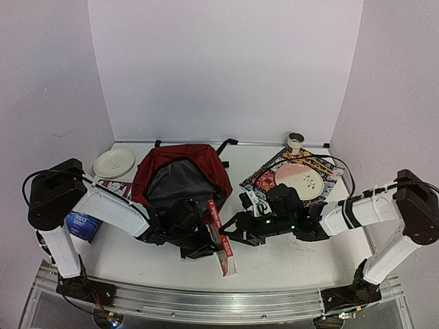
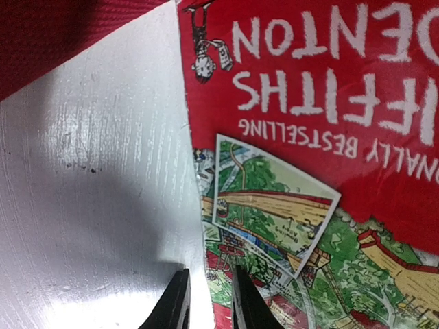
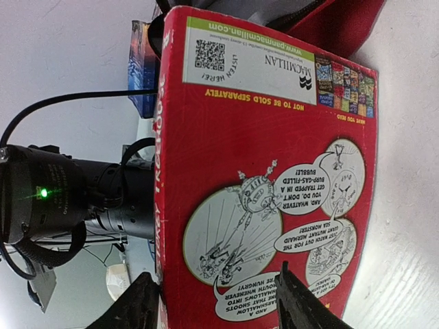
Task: Pack the student bag
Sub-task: Pick up the book from the center of the board.
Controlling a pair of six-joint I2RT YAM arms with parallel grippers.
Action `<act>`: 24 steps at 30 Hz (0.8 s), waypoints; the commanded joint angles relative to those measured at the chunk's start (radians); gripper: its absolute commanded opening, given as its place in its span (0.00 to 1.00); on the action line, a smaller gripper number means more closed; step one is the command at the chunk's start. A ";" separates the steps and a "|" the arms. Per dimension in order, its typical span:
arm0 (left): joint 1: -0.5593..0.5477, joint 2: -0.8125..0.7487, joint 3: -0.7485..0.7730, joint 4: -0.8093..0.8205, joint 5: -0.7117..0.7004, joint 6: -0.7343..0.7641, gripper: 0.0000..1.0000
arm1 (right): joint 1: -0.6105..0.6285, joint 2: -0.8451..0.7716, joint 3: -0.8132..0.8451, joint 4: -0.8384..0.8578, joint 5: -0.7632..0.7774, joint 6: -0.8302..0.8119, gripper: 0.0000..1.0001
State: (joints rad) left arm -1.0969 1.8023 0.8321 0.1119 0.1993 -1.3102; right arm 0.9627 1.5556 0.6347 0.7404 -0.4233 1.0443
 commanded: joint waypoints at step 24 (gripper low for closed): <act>-0.024 -0.015 0.149 -0.042 -0.021 0.043 0.31 | 0.001 -0.061 0.154 -0.483 0.172 -0.138 0.51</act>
State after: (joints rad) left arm -1.1124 1.8034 0.9319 0.0574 0.1872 -1.2841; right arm 0.9653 1.5256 0.7516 0.4355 -0.3455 0.9382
